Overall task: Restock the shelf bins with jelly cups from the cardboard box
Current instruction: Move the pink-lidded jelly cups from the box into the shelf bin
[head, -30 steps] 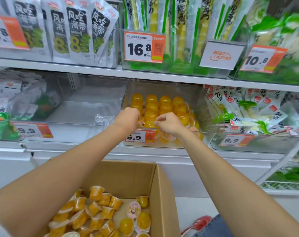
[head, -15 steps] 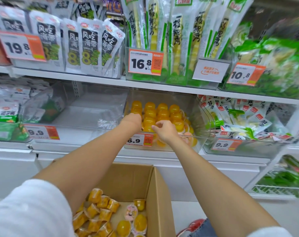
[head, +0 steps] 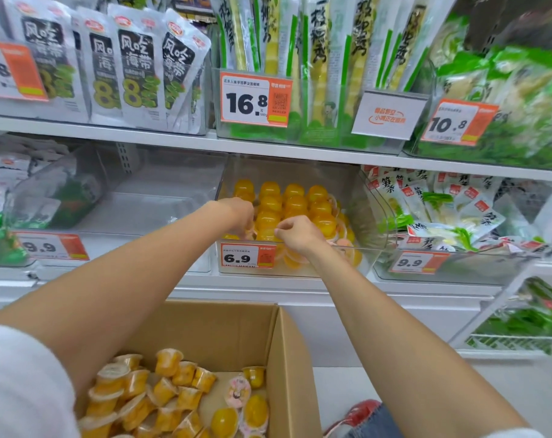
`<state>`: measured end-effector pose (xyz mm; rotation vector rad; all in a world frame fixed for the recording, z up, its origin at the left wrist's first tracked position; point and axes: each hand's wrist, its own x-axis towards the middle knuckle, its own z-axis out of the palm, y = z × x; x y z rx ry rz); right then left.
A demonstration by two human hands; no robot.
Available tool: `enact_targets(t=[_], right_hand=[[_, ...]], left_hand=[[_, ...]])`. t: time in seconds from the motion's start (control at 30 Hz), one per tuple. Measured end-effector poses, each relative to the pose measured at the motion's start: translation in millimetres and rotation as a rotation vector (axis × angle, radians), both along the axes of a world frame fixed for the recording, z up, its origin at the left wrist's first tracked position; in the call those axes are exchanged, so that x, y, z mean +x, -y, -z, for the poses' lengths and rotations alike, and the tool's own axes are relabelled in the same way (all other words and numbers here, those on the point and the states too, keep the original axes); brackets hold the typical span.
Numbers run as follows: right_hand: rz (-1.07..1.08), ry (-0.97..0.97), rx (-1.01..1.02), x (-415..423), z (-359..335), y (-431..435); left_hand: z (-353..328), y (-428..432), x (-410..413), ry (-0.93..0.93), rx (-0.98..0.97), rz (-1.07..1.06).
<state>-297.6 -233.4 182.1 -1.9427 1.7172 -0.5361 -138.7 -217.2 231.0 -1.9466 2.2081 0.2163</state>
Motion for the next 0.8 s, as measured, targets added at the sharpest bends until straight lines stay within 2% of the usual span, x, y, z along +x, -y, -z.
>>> enact_targets(t=[0.2,0.3,0.43,0.67,0.8], right_hand=[[-0.01,-0.054,-0.014,3.7,-0.4,-9.3],[0.031,-0.003,-0.039,2.3,-0.8,-7.5],[0.062,0.093,-0.057,-9.1,-1.2,0.0],[0.006,0.044,0.017,0.3,-4.4,3.9],[-0.056,0.05,0.023,-5.4,-1.5,5.1]], left_hand=[[-1.7,-6.8,-1.6,0.071,-0.073,0.016],[-5.7,-4.3,1.5,-0.013,-0.028,-0.002],[-5.7,2.2,4.1,-0.039,0.019,0.003],[-4.1,7.9,1.4,-0.014,0.067,0.032],[-0.4,0.8,10.7,-0.077,-0.042,0.038]])
